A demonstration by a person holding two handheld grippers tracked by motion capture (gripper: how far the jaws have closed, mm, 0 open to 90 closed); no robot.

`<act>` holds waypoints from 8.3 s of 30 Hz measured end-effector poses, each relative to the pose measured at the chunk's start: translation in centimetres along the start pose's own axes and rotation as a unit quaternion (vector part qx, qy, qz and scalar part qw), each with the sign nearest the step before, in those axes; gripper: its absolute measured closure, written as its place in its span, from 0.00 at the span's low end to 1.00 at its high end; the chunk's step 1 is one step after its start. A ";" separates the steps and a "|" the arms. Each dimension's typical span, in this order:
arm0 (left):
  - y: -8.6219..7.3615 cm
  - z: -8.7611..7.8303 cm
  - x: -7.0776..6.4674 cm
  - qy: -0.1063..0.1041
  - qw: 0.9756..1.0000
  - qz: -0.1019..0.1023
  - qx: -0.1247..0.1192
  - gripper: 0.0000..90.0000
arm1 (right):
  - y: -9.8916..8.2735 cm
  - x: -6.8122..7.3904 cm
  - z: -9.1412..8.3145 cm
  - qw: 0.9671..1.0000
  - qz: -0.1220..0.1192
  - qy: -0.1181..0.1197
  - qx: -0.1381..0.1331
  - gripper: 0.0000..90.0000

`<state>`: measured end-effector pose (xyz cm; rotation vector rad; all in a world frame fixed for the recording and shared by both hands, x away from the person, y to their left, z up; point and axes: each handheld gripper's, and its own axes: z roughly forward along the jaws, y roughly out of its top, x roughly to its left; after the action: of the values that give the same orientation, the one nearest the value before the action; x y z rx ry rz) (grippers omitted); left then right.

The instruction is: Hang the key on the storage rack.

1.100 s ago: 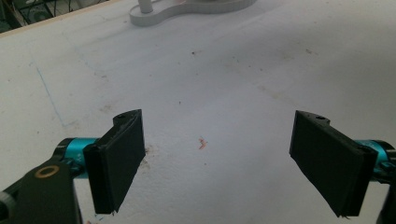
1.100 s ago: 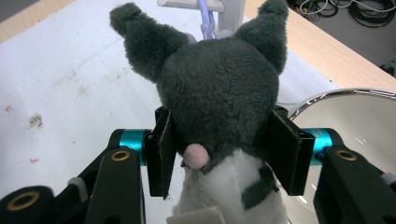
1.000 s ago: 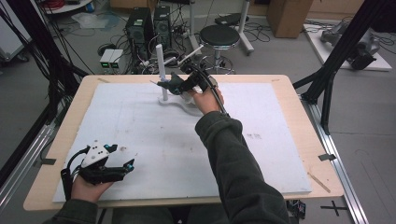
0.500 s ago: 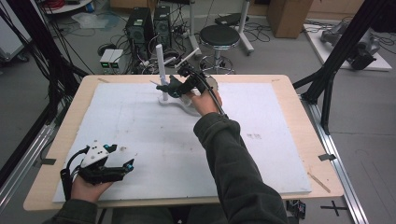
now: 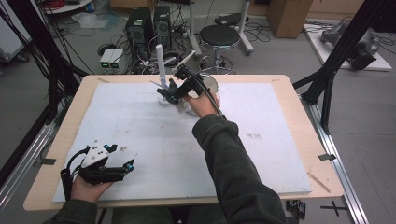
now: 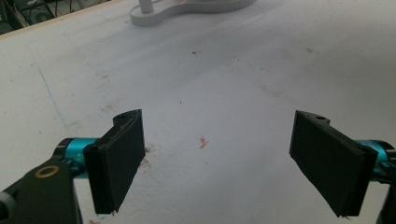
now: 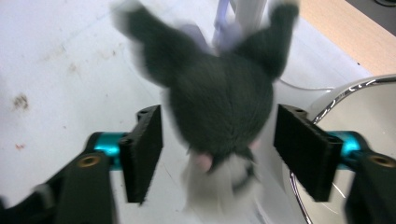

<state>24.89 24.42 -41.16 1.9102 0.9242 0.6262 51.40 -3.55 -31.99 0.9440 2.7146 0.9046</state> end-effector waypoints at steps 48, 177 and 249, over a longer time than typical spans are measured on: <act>-0.2 -0.2 0.0 0.007 1.000 -0.004 0.003 0.21 | -3.6 -0.3 -5.0 0.994 -0.001 0.021 -0.103 0.22; -0.2 -0.1 -0.3 0.005 1.000 -0.004 0.005 0.21 | -18.0 -0.9 -9.6 0.989 0.019 0.000 -0.146 0.17; -0.2 -0.2 -0.3 0.001 1.000 -0.008 0.005 0.21 | -24.7 0.1 -10.3 0.987 0.037 -0.014 -0.159 0.14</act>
<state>24.55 24.32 -41.23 1.9090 0.9438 0.6164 35.22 -24.11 -37.91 0.9843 2.4238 1.2783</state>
